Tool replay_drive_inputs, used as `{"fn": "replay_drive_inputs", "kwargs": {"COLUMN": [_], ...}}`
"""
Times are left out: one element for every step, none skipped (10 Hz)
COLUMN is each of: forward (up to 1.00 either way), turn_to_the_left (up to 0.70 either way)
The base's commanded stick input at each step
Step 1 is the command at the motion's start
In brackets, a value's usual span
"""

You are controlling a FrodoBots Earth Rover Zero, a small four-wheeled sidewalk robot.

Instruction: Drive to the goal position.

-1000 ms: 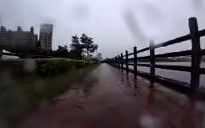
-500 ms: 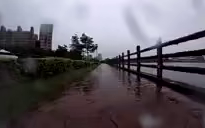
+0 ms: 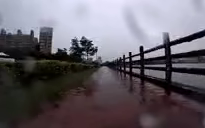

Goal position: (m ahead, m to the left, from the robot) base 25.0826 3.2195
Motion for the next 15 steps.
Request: {"fn": "replay_drive_inputs", "kwargs": {"forward": [1.00,1.00,1.00,1.00,1.00,1.00,1.00,1.00,1.00,1.00,1.00,1.00,1.00,1.00,1.00], "turn_to_the_left": [0.00,0.00,0.00,0.00,0.00,0.00,0.00,0.00,0.00,0.00,0.00,0.00,0.00,0.00,0.00]}}
